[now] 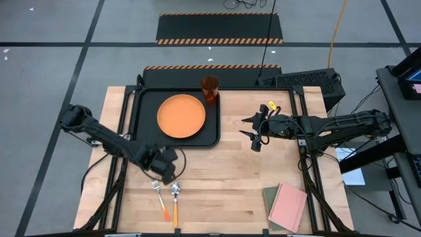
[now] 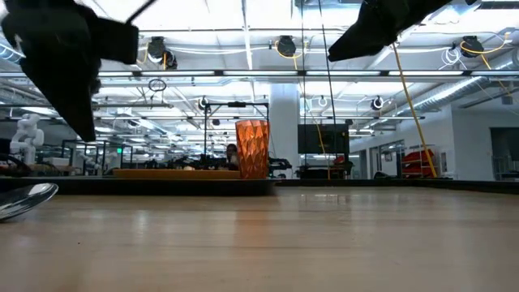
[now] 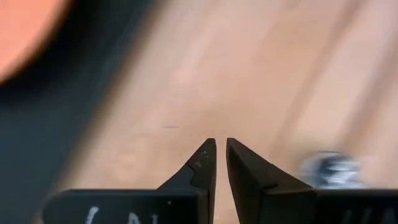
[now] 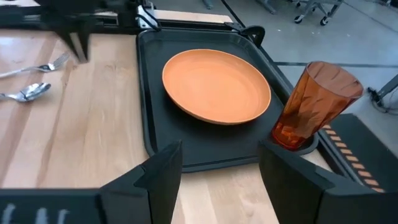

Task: Pick and place plate/cup/fork/spoon on tray
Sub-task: Put the orange fork on the black serving tray to the left of the orange plate

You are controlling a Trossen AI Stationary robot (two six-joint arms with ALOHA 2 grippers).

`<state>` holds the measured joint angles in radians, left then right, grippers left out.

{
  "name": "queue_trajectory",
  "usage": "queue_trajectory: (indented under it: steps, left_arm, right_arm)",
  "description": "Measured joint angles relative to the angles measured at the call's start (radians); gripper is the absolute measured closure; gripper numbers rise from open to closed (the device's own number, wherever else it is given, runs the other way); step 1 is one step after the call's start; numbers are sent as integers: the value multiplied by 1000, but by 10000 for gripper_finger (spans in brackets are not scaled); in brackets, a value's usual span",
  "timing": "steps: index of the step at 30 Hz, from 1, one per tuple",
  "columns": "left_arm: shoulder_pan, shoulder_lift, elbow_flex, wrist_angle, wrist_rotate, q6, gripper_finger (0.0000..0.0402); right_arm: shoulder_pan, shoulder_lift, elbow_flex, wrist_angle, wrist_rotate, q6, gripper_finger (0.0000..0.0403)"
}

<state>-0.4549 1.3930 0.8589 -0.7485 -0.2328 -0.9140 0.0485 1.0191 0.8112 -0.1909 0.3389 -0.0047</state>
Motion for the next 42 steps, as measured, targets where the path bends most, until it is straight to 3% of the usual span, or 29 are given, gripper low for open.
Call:
queue_trajectory:
  steps: [7, 14, 24, 29, 36, 39, 42]
  left_arm:
    - [-161, 0, 0, 198, -55, -198, 360]
    - [-280, 42, -1, 272, -92, -439, 360]
    - [-325, 186, 51, 270, -41, -670, 360]
    - [-316, 210, 83, 237, 29, -678, 360]
    - [-246, 140, 118, 142, 102, -658, 360]
    - [-232, 122, 117, 198, 129, -649, 360]
    - [-229, 110, 117, 281, 129, -481, 360]
  right_arm:
    - [31, 3, 0, 4, -1, 50, 200]
    - [93, 48, 0, 6, -1, 50, 200]
    - [202, 72, -1, 10, -2, 73, 200]
    - [250, 72, -1, 11, -2, 73, 200]
    - [254, 72, -1, 45, 0, -11, 200]
    - [254, 72, -1, 65, -1, -33, 200]
    - [254, 72, -7, 80, -1, -46, 200]
